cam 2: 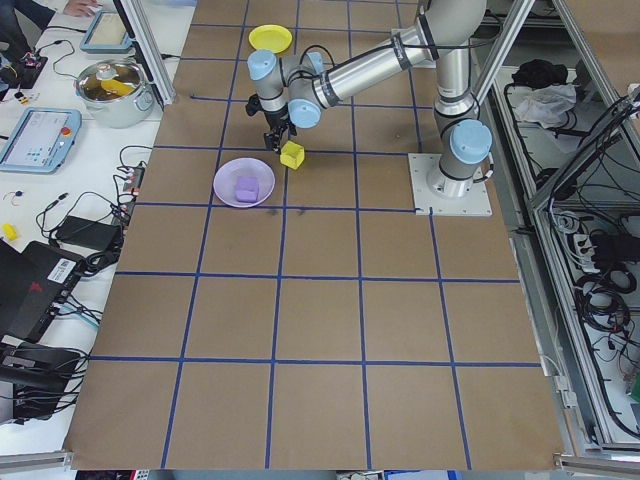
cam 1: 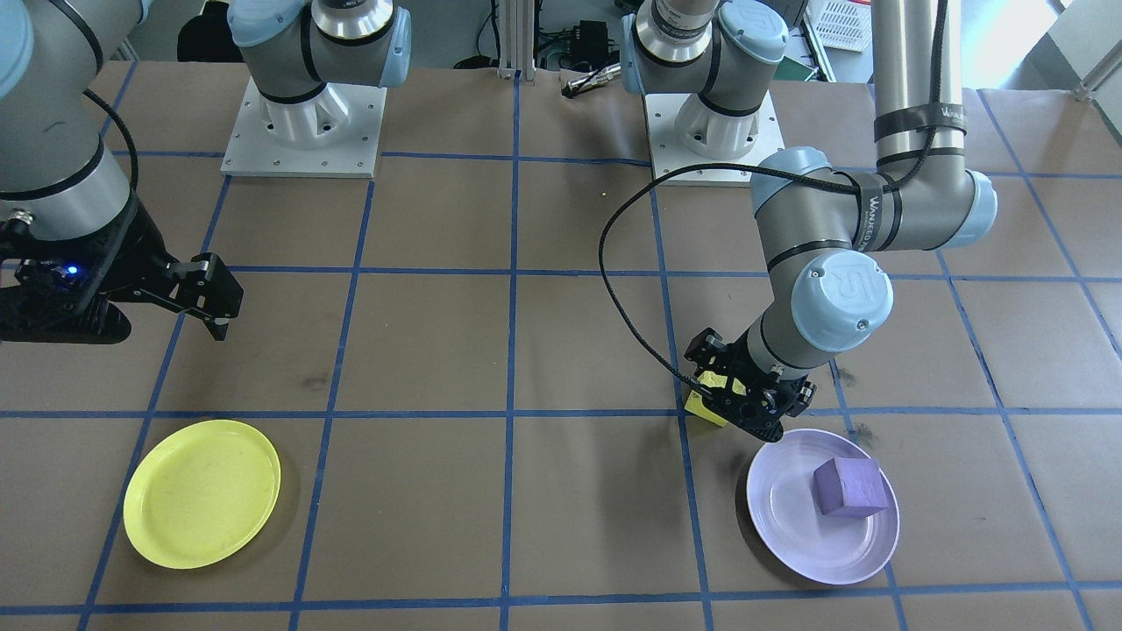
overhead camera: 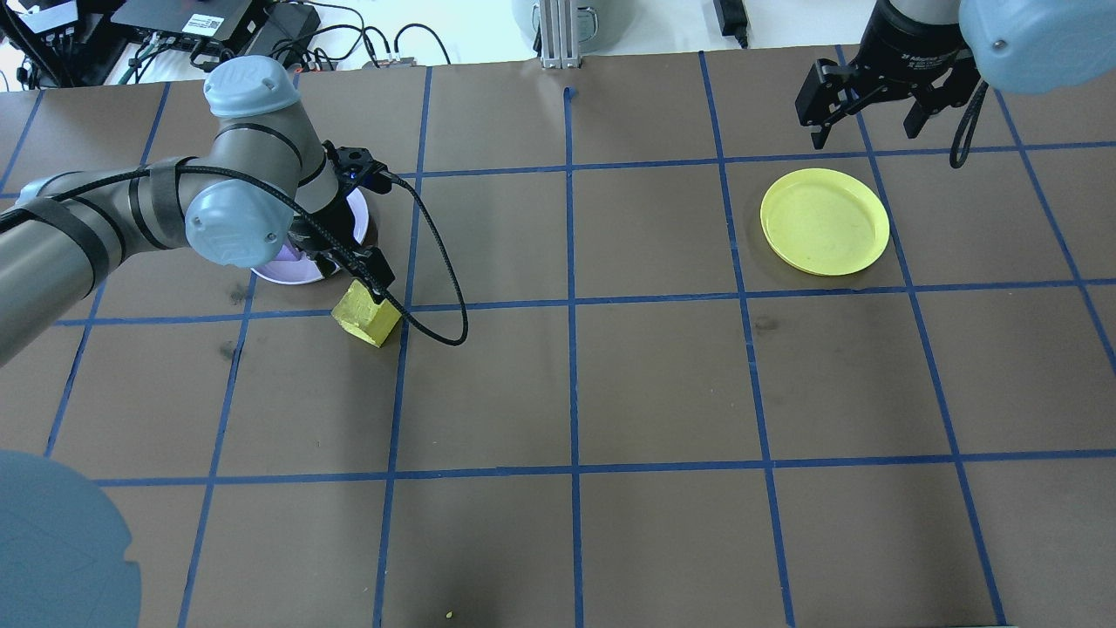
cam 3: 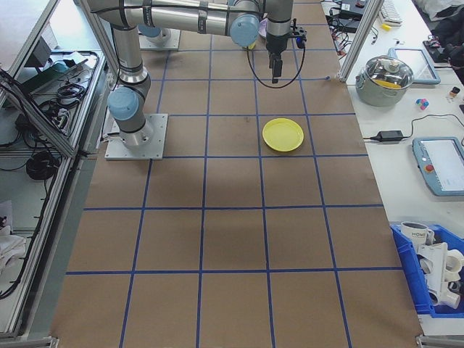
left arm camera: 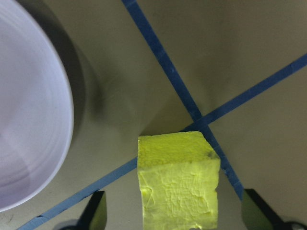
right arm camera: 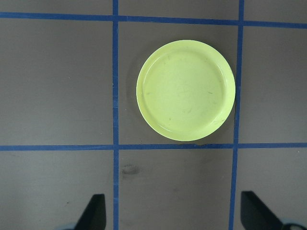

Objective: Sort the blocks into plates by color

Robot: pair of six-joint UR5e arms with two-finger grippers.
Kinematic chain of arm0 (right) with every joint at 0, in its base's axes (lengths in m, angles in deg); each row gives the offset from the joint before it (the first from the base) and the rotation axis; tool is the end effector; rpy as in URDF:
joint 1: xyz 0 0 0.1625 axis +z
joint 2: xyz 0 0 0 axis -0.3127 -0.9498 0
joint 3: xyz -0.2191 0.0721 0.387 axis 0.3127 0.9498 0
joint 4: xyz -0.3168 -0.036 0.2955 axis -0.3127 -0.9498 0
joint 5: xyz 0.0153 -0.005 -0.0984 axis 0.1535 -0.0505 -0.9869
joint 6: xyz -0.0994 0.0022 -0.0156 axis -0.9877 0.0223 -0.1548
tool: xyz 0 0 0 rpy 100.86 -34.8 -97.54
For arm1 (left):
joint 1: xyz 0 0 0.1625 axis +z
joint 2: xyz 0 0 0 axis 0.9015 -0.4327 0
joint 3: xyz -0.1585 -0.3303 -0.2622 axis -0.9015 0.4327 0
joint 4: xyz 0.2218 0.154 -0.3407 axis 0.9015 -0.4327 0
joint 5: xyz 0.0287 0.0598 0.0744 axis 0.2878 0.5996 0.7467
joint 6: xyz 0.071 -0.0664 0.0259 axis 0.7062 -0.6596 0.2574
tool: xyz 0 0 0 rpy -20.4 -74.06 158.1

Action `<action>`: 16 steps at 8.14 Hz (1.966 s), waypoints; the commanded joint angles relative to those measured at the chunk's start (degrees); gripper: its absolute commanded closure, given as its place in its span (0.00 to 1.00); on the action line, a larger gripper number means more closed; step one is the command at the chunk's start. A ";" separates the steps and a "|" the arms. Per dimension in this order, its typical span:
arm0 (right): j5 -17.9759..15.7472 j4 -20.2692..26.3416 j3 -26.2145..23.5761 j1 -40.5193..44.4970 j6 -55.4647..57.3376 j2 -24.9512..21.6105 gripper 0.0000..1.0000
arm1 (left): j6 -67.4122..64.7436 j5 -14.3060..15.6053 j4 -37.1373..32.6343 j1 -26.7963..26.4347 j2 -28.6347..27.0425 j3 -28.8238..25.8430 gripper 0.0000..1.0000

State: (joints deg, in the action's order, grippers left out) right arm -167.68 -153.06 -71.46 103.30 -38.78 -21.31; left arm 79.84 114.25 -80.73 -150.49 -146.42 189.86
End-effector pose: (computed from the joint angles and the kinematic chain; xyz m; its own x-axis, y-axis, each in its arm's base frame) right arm 0.0742 -0.6012 0.4800 -0.9964 -0.0173 0.0830 -0.0219 0.9983 -0.0543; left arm -0.0903 -0.6030 0.2516 -0.8562 0.5124 0.0657 0.5164 0.8450 0.1387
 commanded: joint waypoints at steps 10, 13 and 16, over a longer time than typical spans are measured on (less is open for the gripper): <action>0.00 0.26 0.09 0.00 0.83 -0.08 0.00 | -0.64 -0.50 0.30 0.26 -2.11 0.73 1.00; 0.79 0.09 0.00 0.00 0.74 1.23 0.00 | -21.02 -3.03 -7.43 -2.71 1.85 -1.54 1.00; 3.52 0.79 0.00 0.00 0.66 1.33 0.00 | -46.26 -4.81 -6.83 -15.78 -0.07 -5.75 1.00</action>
State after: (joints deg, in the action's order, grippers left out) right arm -164.98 -152.91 -71.45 103.30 -38.05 -20.08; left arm 49.63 110.22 -87.52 -158.33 -145.18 187.19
